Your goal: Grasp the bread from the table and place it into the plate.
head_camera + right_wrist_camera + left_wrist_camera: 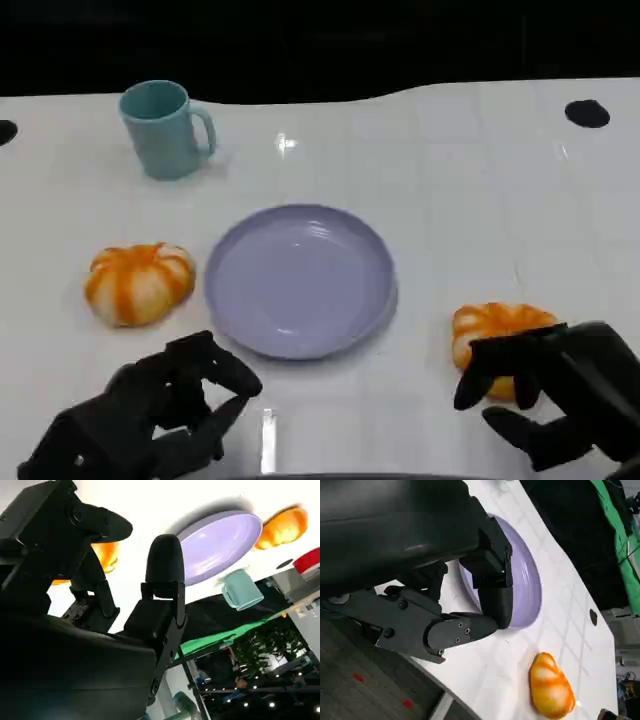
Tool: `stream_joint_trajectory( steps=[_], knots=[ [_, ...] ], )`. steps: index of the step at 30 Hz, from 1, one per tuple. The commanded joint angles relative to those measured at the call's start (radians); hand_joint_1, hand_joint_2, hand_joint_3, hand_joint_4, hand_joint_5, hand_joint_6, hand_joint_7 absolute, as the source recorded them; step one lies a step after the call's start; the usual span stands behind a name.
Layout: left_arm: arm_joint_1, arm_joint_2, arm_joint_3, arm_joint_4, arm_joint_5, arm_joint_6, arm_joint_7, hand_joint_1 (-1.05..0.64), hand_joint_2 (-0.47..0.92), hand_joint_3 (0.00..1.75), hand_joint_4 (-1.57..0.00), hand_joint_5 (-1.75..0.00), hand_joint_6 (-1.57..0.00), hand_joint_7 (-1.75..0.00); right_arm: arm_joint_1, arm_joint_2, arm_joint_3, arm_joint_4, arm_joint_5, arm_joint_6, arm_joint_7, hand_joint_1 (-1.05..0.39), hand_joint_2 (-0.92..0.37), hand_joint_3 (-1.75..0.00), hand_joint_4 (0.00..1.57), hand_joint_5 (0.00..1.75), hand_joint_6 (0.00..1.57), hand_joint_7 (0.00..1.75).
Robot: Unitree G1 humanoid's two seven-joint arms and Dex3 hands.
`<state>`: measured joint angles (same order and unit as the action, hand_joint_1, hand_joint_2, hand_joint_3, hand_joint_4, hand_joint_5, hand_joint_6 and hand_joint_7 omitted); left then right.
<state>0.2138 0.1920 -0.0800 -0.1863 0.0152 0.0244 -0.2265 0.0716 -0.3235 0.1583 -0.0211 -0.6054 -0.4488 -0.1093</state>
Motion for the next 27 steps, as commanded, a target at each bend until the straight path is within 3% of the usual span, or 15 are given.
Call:
stream_joint_trajectory(
  steps=[1, 27],
  knots=[
    [-0.002, 0.007, 0.006, 0.015, 0.001, -0.027, -0.003, -0.32, 0.88, 0.54, -0.72, -1.75, -0.64, -1.27, -0.009, -0.011, -0.001, 0.016, 0.004, -0.021, -0.019, -0.03, -0.17, -1.09, 1.05, 1.41, 1.06, 0.91],
    [-0.011, 0.006, 0.010, 0.025, 0.000, -0.028, 0.000, -0.34, 0.88, 0.51, -0.71, -1.75, -0.65, -1.25, -0.009, -0.003, 0.003, 0.001, 0.021, -0.003, 0.007, 0.01, -0.17, -1.09, 1.04, 1.41, 1.05, 0.91]
  ],
)
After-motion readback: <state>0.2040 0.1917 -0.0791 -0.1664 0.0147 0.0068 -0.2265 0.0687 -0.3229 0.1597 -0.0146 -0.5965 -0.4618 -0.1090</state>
